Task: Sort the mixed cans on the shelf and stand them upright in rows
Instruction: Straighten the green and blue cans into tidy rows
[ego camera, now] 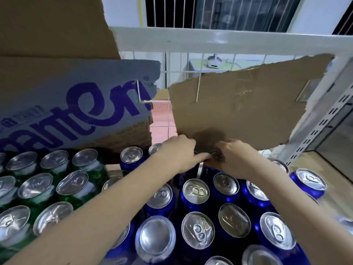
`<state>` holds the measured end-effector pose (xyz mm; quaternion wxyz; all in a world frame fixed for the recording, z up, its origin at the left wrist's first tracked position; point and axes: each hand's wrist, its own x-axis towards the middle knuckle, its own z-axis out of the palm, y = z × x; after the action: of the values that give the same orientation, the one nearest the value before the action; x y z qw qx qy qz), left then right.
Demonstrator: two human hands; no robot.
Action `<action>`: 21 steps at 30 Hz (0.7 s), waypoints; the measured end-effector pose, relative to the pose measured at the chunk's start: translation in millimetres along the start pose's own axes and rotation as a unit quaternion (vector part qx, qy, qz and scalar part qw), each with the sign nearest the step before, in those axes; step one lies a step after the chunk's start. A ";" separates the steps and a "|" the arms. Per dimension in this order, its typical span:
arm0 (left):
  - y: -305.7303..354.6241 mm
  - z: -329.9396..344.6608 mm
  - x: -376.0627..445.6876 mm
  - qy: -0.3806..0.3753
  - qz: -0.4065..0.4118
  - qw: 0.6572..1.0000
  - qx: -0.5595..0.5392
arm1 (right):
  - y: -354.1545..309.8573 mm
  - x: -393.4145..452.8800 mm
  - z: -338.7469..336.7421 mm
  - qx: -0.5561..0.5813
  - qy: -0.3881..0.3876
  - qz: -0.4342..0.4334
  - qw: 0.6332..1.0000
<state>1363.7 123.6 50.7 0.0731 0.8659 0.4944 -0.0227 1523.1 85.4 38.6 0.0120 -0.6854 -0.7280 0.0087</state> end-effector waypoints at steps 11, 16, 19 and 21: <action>-16.0 -5.0 17.4 -0.072 0.100 0.992 0.021 | 13.7 7.5 -7.4 0.060 -0.040 -0.085 0.994; -29.9 -1.4 24.4 -0.089 0.147 0.985 -0.007 | 17.3 18.3 -9.4 0.073 -0.043 -0.100 0.991; -33.8 -0.4 27.6 -0.089 0.151 0.984 -0.012 | 20.1 23.6 -8.7 0.081 -0.045 -0.099 0.991; -34.0 0.3 29.6 -0.085 0.159 0.984 -0.001 | 20.4 26.2 -6.2 0.080 -0.049 -0.101 0.991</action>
<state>1349.6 165.8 43.6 0.1180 0.9284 0.3422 -0.0841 1542.1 112.7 44.4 0.0324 -0.6044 -0.7898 0.0990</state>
